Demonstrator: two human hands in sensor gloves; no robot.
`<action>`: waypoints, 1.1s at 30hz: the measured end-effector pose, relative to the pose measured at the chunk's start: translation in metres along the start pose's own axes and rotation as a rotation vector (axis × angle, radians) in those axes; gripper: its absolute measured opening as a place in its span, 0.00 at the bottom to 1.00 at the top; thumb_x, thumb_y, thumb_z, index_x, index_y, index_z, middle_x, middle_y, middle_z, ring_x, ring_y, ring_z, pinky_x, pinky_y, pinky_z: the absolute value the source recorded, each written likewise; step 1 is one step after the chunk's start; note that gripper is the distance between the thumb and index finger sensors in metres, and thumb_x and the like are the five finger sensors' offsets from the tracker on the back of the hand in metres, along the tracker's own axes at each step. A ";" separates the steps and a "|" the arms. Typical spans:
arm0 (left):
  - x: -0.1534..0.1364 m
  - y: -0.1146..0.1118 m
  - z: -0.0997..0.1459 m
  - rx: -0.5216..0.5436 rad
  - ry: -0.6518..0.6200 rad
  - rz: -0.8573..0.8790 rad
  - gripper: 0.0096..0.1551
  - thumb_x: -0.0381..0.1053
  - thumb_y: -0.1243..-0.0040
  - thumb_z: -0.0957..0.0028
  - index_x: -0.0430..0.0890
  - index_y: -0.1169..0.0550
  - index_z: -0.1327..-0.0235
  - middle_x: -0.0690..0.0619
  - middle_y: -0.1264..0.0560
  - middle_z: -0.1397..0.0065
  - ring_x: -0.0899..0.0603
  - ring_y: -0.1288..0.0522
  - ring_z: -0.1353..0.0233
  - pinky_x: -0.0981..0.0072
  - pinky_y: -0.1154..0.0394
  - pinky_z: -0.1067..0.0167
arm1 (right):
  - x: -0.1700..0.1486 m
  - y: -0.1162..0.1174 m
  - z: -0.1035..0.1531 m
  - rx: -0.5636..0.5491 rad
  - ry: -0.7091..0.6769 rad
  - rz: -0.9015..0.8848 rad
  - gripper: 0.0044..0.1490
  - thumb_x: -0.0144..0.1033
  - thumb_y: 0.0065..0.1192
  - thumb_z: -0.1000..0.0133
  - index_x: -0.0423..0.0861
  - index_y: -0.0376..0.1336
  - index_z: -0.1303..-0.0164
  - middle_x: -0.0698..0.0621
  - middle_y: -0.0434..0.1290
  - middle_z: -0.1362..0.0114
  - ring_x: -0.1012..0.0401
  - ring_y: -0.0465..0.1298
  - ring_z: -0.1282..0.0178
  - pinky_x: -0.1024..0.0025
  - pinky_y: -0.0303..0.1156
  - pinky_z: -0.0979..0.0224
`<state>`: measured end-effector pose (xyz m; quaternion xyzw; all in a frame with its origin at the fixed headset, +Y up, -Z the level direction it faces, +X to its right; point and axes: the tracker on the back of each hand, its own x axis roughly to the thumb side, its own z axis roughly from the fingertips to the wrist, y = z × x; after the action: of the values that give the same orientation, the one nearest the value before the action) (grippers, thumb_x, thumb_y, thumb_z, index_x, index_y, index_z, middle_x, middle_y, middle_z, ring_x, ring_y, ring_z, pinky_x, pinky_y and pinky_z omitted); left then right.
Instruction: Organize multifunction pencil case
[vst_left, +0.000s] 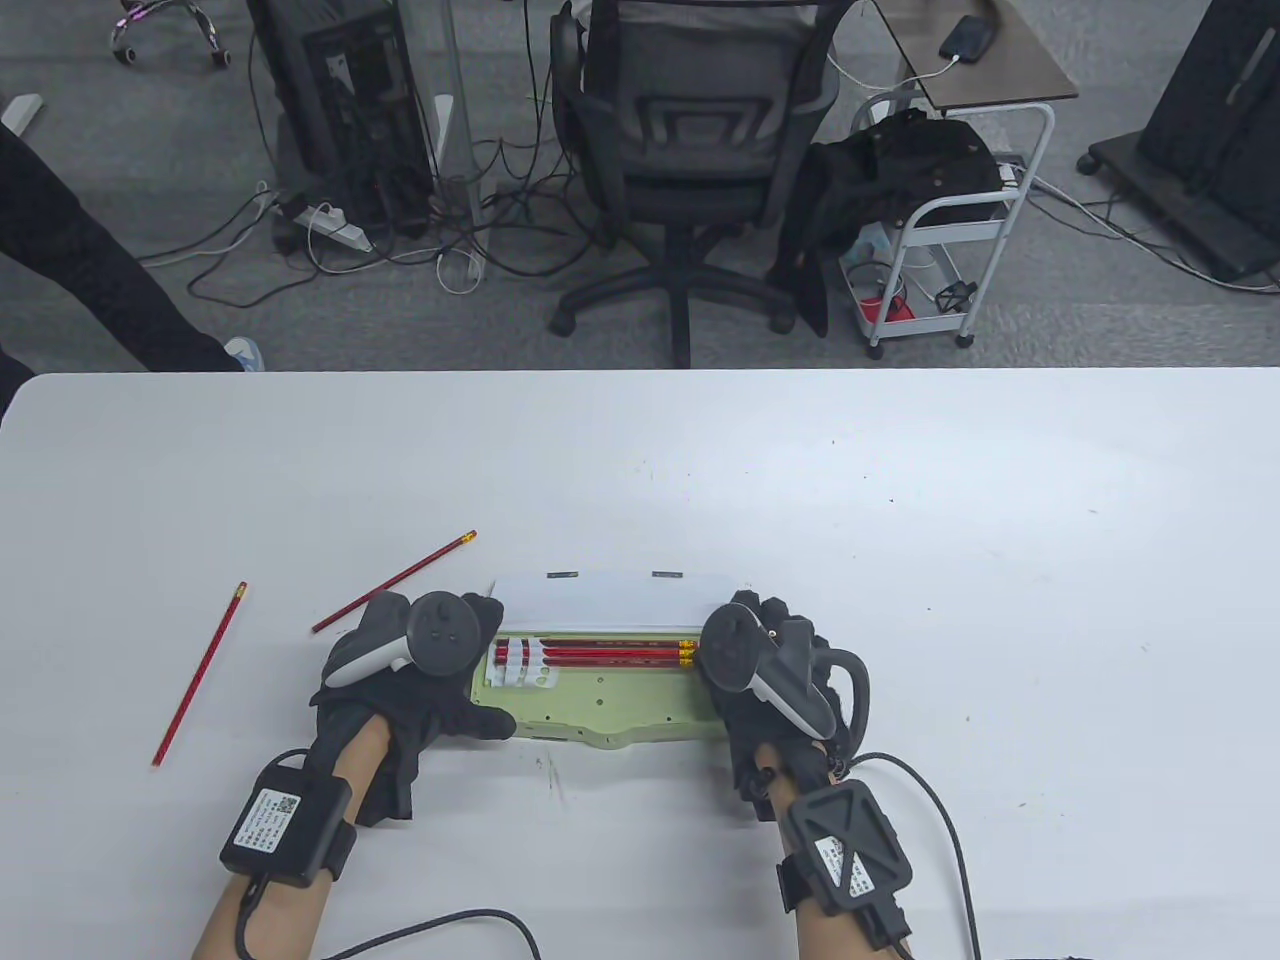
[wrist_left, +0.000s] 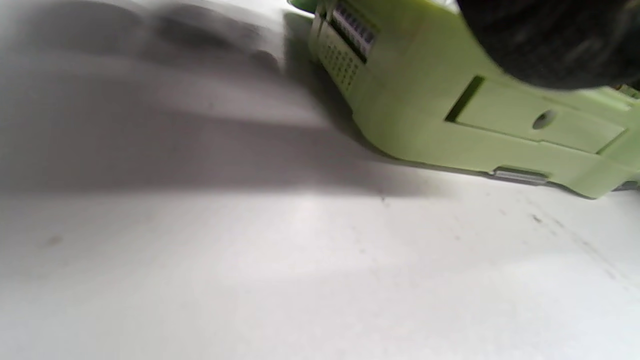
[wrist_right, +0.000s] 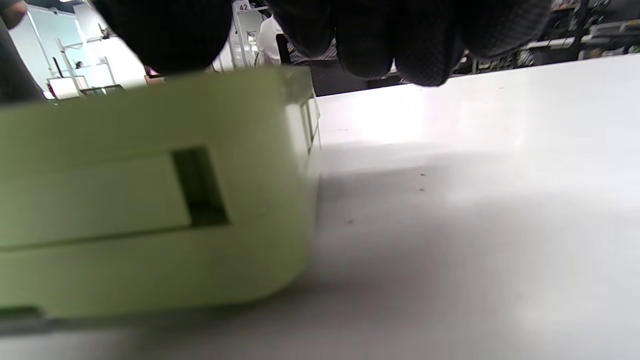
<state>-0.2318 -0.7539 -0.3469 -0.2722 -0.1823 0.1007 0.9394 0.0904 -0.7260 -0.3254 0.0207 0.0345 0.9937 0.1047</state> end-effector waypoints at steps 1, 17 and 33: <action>0.000 0.000 0.000 0.000 0.001 -0.002 0.76 0.73 0.40 0.70 0.46 0.62 0.17 0.40 0.60 0.10 0.26 0.55 0.12 0.18 0.50 0.28 | -0.003 -0.001 0.000 0.013 -0.020 -0.020 0.50 0.51 0.55 0.42 0.34 0.50 0.17 0.27 0.55 0.19 0.29 0.62 0.23 0.31 0.62 0.25; -0.020 0.052 0.039 0.389 0.147 0.066 0.56 0.62 0.35 0.52 0.45 0.47 0.16 0.37 0.46 0.10 0.23 0.48 0.15 0.25 0.46 0.26 | -0.013 0.010 0.004 0.300 -0.209 -0.069 0.63 0.57 0.53 0.47 0.31 0.35 0.17 0.27 0.40 0.16 0.28 0.48 0.18 0.29 0.50 0.23; -0.090 0.045 -0.016 0.128 0.798 -0.278 0.34 0.52 0.35 0.46 0.47 0.29 0.26 0.43 0.25 0.23 0.32 0.26 0.25 0.34 0.30 0.31 | -0.004 0.013 0.015 0.232 -0.161 -0.045 0.56 0.53 0.51 0.46 0.32 0.40 0.17 0.26 0.47 0.17 0.30 0.55 0.20 0.32 0.55 0.23</action>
<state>-0.3120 -0.7506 -0.4100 -0.2037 0.1670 -0.1289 0.9560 0.0919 -0.7385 -0.3099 0.1116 0.1412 0.9756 0.1260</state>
